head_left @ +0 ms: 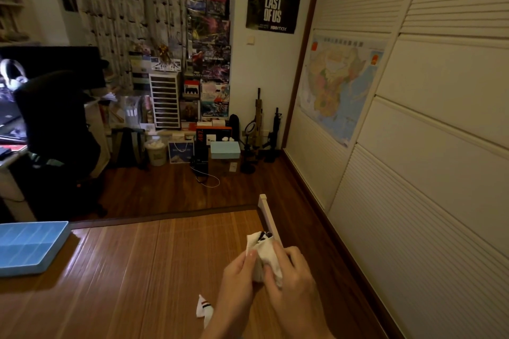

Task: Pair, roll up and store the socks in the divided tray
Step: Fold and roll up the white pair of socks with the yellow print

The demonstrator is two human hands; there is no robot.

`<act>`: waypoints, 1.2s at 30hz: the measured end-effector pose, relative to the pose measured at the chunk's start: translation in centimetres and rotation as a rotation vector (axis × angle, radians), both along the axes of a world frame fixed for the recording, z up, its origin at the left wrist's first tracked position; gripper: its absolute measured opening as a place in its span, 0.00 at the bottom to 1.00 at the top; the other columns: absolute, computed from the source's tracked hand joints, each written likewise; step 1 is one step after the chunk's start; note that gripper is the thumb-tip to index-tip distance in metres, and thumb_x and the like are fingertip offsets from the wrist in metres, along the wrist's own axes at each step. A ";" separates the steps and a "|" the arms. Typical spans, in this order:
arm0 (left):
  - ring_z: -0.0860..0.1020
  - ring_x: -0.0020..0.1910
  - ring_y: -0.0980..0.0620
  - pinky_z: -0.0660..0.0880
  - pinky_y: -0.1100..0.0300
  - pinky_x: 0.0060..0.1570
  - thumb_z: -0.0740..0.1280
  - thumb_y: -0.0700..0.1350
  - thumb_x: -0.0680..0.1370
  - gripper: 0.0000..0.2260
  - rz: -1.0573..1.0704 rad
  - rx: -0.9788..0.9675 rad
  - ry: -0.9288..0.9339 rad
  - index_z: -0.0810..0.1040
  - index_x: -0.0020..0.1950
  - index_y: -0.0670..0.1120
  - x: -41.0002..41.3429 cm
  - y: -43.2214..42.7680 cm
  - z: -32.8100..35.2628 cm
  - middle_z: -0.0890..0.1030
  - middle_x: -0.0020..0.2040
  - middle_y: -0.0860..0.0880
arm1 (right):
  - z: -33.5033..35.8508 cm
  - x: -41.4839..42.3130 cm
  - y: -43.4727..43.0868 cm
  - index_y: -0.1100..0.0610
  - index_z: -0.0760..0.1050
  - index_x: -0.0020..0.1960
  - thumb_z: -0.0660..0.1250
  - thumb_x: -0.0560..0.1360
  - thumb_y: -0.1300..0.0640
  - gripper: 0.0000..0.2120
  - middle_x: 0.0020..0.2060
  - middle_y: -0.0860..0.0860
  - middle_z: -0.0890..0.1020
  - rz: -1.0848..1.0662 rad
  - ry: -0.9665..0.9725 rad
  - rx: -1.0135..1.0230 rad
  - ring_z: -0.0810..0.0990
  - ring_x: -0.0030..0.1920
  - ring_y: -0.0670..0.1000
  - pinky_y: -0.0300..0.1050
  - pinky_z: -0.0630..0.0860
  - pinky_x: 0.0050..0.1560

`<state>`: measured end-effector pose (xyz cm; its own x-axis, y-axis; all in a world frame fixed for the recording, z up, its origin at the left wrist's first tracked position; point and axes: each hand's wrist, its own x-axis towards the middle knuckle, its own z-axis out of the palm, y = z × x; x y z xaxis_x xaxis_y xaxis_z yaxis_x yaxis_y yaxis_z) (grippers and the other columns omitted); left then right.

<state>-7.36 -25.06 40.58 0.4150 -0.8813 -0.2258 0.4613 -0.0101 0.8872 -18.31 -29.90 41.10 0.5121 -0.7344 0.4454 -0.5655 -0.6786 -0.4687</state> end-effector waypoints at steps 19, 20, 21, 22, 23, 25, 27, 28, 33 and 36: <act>0.84 0.47 0.54 0.82 0.52 0.52 0.58 0.46 0.86 0.12 -0.040 0.055 -0.467 0.82 0.56 0.53 -0.8 -0.2 -0.7 0.86 0.47 0.56 | -0.1 -0.3 -3.1 0.52 0.85 0.42 0.73 0.77 0.54 0.05 0.34 0.48 0.86 -0.253 -0.480 0.697 0.86 0.37 0.48 0.53 0.85 0.39; 0.84 0.47 0.53 0.82 0.50 0.52 0.58 0.45 0.86 0.12 -0.030 0.060 -0.476 0.82 0.56 0.54 -0.9 -0.2 -0.7 0.86 0.46 0.56 | 0.0 -0.3 -3.0 0.52 0.85 0.42 0.73 0.77 0.55 0.05 0.34 0.48 0.86 -0.255 -0.494 0.706 0.86 0.37 0.48 0.54 0.85 0.40; 0.84 0.47 0.51 0.81 0.49 0.52 0.58 0.45 0.86 0.12 -0.022 0.065 -0.469 0.82 0.55 0.53 -1.0 -0.2 -0.7 0.86 0.46 0.55 | 0.1 -0.2 -2.9 0.51 0.85 0.42 0.73 0.77 0.55 0.05 0.34 0.48 0.86 -0.254 -0.494 0.671 0.85 0.37 0.47 0.52 0.85 0.39; 0.83 0.46 0.49 0.81 0.49 0.50 0.59 0.46 0.86 0.13 -0.019 0.063 -0.458 0.83 0.54 0.52 -1.1 -0.1 -0.5 0.86 0.45 0.54 | 0.0 -0.1 -2.7 0.51 0.85 0.43 0.73 0.77 0.54 0.05 0.34 0.47 0.85 -0.251 -0.478 0.603 0.84 0.37 0.44 0.46 0.84 0.36; 0.83 0.45 0.49 0.80 0.50 0.49 0.59 0.46 0.86 0.13 -0.020 0.051 -0.446 0.83 0.53 0.51 -1.2 -0.1 -0.4 0.86 0.44 0.52 | 0.1 0.0 -2.5 0.50 0.85 0.46 0.72 0.77 0.54 0.03 0.34 0.47 0.84 -0.247 -0.444 0.517 0.83 0.38 0.41 0.40 0.82 0.34; 0.83 0.46 0.48 0.80 0.51 0.49 0.59 0.46 0.86 0.14 -0.027 0.017 -0.415 0.84 0.54 0.49 -1.4 -0.1 -0.1 0.86 0.45 0.48 | 0.2 0.2 -1.7 0.51 0.83 0.55 0.71 0.78 0.53 0.07 0.40 0.44 0.82 -0.217 -0.340 0.328 0.81 0.41 0.41 0.33 0.78 0.35; 0.84 0.48 0.43 0.80 0.47 0.51 0.59 0.46 0.86 0.14 -0.028 0.010 -0.375 0.84 0.53 0.46 -1.7 -0.2 0.0 0.86 0.45 0.45 | 0.1 0.4 -1.2 0.50 0.78 0.66 0.69 0.80 0.53 0.15 0.47 0.43 0.78 -0.159 -0.199 0.180 0.78 0.44 0.43 0.32 0.75 0.39; 0.83 0.46 0.43 0.80 0.46 0.51 0.59 0.46 0.86 0.14 -0.026 0.015 -0.364 0.84 0.52 0.45 -1.8 -0.3 0.0 0.86 0.45 0.44 | 0.2 0.5 -1.0 0.51 0.74 0.71 0.67 0.81 0.52 0.19 0.49 0.43 0.76 -0.147 -0.122 0.131 0.77 0.46 0.43 0.32 0.74 0.42; 0.80 0.40 0.47 0.77 0.51 0.44 0.60 0.49 0.85 0.14 0.006 0.065 -0.351 0.84 0.49 0.45 -1.7 -0.5 -0.3 0.83 0.44 0.38 | 0.5 0.9 -0.5 0.52 0.52 0.81 0.50 0.85 0.46 0.26 0.64 0.44 0.69 -0.115 0.119 0.145 0.67 0.58 0.39 0.32 0.71 0.56; 0.84 0.42 0.54 0.79 0.61 0.43 0.61 0.51 0.84 0.13 0.006 0.079 -0.352 0.84 0.52 0.48 -1.0 -0.4 0.0 0.86 0.43 0.48 | 1.3 0.9 -0.4 0.50 0.56 0.81 0.49 0.86 0.46 0.24 0.58 0.42 0.70 -0.065 -0.042 0.366 0.73 0.54 0.41 0.35 0.75 0.50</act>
